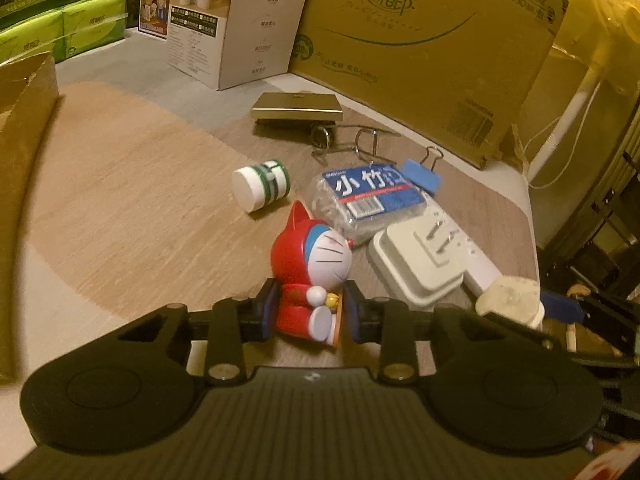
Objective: Organize rigid objects
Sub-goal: 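Carry the figure into the cardboard tray and open the left tool while the right tool releases the plug there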
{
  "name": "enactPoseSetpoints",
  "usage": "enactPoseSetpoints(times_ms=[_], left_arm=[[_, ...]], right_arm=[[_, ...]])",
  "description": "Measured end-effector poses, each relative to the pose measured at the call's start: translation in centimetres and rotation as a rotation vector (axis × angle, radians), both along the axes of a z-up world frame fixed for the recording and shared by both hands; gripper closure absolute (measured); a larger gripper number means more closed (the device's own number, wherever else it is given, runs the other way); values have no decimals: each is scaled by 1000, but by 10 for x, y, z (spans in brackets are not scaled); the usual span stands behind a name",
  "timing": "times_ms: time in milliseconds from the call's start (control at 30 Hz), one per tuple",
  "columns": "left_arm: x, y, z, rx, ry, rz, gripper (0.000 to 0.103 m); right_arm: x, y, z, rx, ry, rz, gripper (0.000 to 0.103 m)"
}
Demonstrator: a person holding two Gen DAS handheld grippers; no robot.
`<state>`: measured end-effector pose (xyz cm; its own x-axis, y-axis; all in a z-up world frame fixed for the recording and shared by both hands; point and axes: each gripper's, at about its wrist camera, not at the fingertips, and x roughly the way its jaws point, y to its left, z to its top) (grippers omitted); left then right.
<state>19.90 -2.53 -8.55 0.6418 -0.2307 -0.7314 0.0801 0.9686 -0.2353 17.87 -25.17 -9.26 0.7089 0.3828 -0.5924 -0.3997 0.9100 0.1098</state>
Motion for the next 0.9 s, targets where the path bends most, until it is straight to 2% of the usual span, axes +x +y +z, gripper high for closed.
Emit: enactPoseSetpoints(times_ms=[267, 533, 700, 900], left_arm=[[-33, 15, 17, 13, -23, 9, 73], [-61, 44, 53, 42, -71, 55, 73], [-81, 72, 76, 65, -104, 95, 73], [-105, 119, 96, 110, -131, 180, 73]], right_arm=[[-13, 8, 12, 21, -4, 9, 50], [-26, 31, 35, 61, -23, 29, 50], [-33, 56, 51, 90, -37, 67, 50], [-36, 107, 67, 128, -50, 157, 50]])
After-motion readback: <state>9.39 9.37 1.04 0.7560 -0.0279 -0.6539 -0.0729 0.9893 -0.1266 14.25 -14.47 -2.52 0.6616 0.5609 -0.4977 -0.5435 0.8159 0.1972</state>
